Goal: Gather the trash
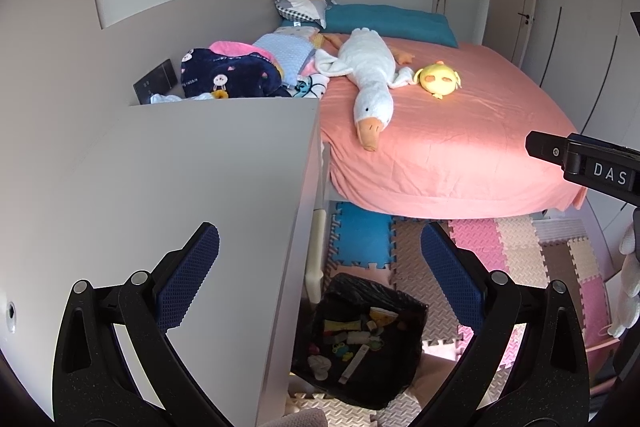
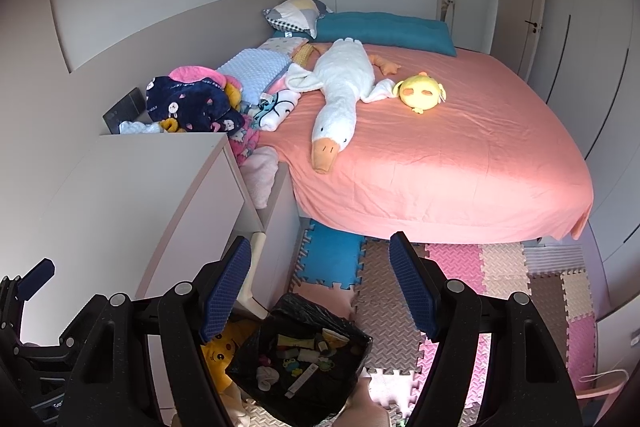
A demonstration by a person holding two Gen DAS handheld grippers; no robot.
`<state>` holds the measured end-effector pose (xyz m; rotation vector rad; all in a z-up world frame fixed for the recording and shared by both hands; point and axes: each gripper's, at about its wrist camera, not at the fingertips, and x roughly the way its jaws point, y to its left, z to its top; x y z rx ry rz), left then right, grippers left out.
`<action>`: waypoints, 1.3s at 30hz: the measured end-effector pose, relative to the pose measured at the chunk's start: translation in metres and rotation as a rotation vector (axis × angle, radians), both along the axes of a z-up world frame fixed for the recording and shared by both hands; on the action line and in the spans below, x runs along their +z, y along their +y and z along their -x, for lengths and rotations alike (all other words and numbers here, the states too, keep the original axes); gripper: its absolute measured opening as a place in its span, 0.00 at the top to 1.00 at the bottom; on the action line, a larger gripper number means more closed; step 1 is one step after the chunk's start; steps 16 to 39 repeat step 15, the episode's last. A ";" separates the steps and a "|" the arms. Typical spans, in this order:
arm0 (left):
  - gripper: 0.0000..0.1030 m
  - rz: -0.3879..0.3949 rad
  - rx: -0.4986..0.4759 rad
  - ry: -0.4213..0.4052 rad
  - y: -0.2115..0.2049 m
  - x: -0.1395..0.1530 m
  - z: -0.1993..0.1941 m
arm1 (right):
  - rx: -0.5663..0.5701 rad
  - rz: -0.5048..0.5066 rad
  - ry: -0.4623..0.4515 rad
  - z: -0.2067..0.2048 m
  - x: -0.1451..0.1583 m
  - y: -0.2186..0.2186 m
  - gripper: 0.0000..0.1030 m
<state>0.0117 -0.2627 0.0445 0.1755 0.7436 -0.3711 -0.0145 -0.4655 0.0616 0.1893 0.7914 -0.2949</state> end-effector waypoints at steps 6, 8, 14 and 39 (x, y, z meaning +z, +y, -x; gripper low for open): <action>0.05 0.006 -0.003 -0.001 -0.001 0.000 0.001 | -0.001 0.000 0.000 0.001 -0.001 -0.001 0.30; 0.05 0.009 -0.001 0.010 0.000 -0.001 0.000 | -0.001 0.000 0.001 0.001 -0.001 -0.001 0.30; 0.05 0.009 0.001 0.019 0.001 -0.001 -0.001 | -0.002 0.000 0.002 0.001 -0.002 -0.001 0.30; 0.05 0.008 0.000 0.018 0.001 -0.001 -0.001 | -0.002 -0.001 0.002 0.002 -0.002 -0.002 0.30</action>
